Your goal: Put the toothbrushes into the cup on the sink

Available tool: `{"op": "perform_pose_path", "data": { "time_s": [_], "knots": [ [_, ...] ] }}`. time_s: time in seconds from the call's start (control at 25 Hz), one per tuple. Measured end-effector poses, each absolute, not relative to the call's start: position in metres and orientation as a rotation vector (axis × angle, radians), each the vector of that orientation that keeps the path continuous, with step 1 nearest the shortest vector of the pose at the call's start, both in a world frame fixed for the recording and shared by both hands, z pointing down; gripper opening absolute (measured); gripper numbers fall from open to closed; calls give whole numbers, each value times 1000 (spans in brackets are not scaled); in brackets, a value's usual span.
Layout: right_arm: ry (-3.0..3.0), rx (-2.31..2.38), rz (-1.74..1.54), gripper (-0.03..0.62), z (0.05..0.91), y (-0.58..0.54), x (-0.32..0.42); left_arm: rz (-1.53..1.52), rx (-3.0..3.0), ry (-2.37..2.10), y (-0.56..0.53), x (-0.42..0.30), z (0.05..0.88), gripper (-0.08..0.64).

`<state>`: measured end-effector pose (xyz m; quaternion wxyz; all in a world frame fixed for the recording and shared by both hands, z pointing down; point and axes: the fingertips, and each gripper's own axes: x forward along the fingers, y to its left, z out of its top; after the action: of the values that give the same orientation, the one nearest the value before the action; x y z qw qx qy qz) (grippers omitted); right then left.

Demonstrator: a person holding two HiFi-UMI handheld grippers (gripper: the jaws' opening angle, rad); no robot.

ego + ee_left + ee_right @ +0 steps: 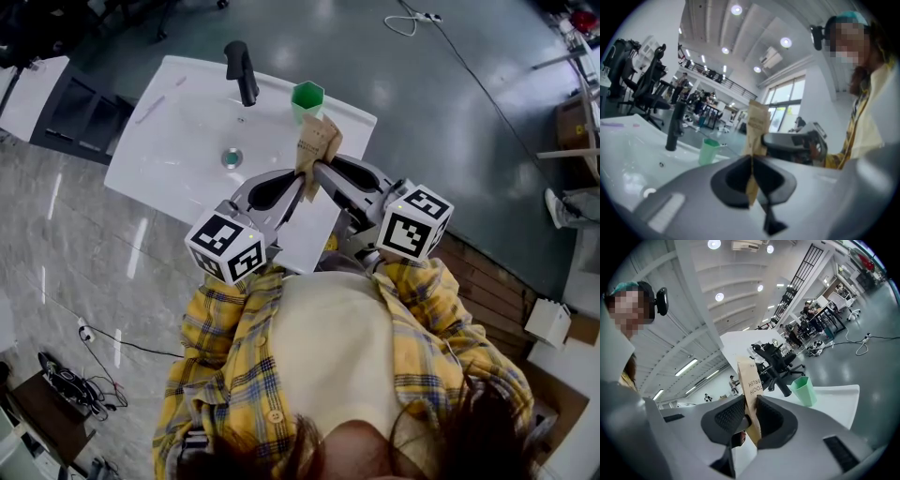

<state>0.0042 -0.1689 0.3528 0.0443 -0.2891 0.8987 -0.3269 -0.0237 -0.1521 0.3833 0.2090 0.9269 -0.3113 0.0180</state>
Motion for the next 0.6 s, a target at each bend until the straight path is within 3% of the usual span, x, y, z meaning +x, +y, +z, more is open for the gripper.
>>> {"op": "perform_pose_path", "data": {
  "time_s": [0.6],
  "knots": [
    [2739, -809, -1009, 54, 348, -163, 0, -91, 2510, -790, -144, -29, 381, 15]
  ]
}}
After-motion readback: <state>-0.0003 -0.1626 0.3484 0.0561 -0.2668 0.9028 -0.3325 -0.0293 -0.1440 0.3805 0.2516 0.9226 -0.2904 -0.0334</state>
